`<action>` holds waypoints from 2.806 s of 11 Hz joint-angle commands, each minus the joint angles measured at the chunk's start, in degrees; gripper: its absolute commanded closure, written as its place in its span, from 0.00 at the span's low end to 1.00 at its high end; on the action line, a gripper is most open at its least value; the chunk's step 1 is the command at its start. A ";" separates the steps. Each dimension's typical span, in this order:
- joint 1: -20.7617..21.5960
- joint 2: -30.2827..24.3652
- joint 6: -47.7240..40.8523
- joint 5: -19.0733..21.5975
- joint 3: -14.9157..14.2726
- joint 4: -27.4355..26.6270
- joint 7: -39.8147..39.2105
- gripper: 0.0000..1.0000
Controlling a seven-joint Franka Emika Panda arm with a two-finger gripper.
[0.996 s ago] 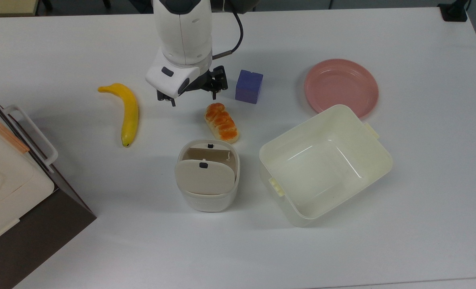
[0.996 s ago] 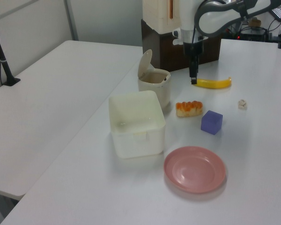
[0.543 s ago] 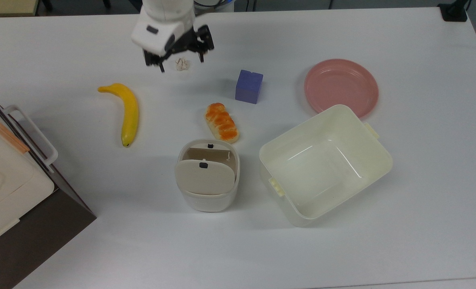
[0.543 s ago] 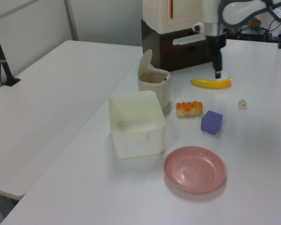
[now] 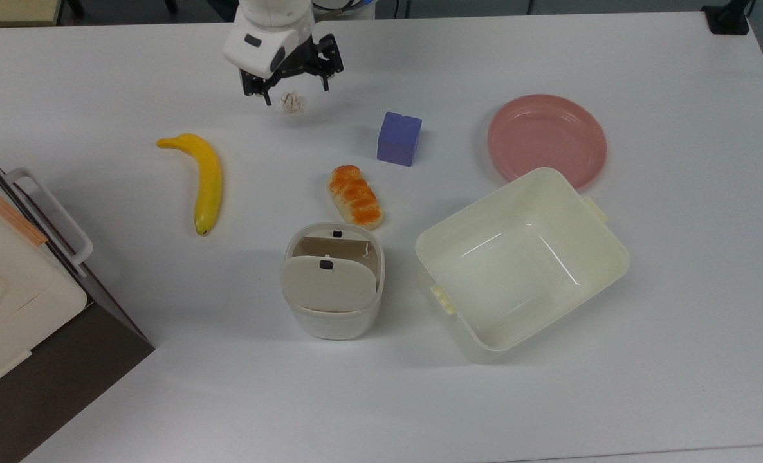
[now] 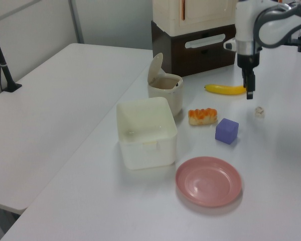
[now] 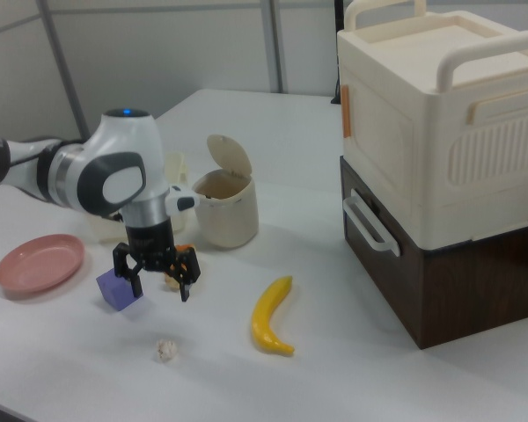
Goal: Grab it up and put it in the trash
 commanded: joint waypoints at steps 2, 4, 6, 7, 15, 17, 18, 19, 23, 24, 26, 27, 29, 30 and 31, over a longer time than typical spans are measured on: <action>-0.70 -3.00 3.49 -1.33 -0.26 -5.94 -1.83 0.01; -1.15 -2.74 4.10 -1.86 -0.26 -8.39 -5.07 0.05; -1.15 -2.39 5.95 -2.66 -0.26 -9.98 -5.35 0.05; -1.15 -1.51 6.04 -3.01 -0.26 -10.07 -5.70 0.05; -0.89 2.10 8.85 -4.06 -0.17 -9.63 -5.70 0.77; -0.97 0.61 7.63 -3.98 -0.17 -8.59 -5.61 0.97; -0.97 0.52 4.23 -3.45 -0.17 -4.58 -5.26 0.97; -0.97 0.86 0.89 -2.49 -0.17 2.25 -5.17 0.97; -1.24 11.55 0.93 3.23 -0.34 28.98 -2.55 0.93; -1.06 15.77 1.64 3.32 -0.35 34.52 0.77 0.88; -0.19 21.06 6.10 2.88 0.18 38.96 7.18 0.84; 1.47 22.21 9.69 2.44 0.18 38.88 11.48 0.74; 3.94 24.68 14.37 2.27 0.09 39.06 23.84 0.07; 4.21 24.77 16.04 1.57 0.09 39.23 31.14 0.00; 4.82 24.60 16.84 1.56 0.09 39.67 37.39 0.00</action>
